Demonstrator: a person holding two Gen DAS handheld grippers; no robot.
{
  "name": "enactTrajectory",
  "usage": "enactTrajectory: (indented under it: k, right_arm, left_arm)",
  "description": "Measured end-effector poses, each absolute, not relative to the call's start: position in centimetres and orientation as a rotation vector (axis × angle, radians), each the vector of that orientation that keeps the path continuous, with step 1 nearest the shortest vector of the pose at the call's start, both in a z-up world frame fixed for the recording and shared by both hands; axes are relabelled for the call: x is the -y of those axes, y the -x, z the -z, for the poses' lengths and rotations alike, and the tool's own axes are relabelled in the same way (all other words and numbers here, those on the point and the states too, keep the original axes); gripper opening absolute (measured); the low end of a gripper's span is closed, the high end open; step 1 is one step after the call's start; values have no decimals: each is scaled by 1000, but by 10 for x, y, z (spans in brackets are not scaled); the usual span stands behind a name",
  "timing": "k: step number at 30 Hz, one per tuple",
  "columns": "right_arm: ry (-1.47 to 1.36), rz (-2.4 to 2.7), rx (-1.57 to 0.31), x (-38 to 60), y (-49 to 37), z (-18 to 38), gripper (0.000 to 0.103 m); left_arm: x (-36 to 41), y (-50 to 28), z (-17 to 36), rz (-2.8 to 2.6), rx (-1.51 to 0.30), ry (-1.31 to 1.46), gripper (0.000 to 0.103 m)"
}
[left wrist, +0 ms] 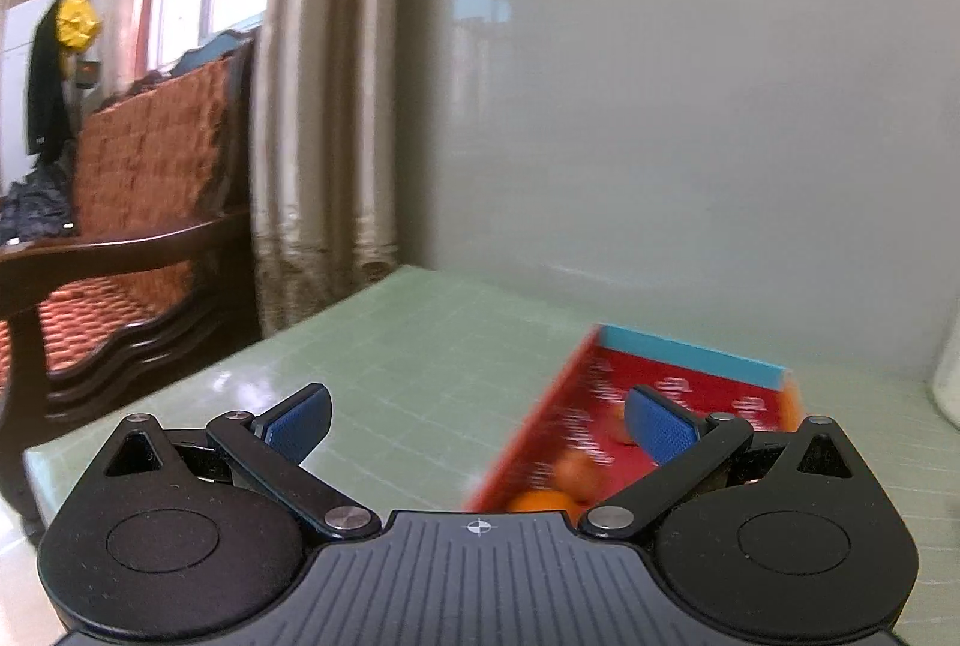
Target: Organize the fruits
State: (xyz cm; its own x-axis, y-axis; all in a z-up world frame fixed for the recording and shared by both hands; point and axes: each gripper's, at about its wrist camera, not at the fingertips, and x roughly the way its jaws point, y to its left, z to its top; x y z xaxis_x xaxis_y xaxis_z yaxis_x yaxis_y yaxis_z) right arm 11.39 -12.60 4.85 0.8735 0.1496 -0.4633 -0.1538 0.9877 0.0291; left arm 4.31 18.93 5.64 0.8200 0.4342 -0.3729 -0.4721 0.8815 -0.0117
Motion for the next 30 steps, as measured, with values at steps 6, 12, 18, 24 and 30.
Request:
enactTrajectory:
  k: [6, 12, 18, 24, 30]
  right_arm:
    - [6, -94, -508, 175, -98, -43, 52]
    - [-61, -68, -491, 206, -64, -48, 52]
    - [-75, -94, -417, 205, 0, -54, 89]
    - [-14, -111, -341, 189, 48, -45, 103]
    - [25, -138, -363, 179, 58, -34, 103]
  left_arm:
    - [-141, -42, -60, -380, -365, 51, 103]
    - [-97, -29, -59, -314, -377, 34, 103]
    - [-67, 14, -62, -260, -371, 20, 103]
    - [-66, 60, -56, -235, -423, 50, 103]
    - [-70, 80, -40, -237, -434, 55, 103]
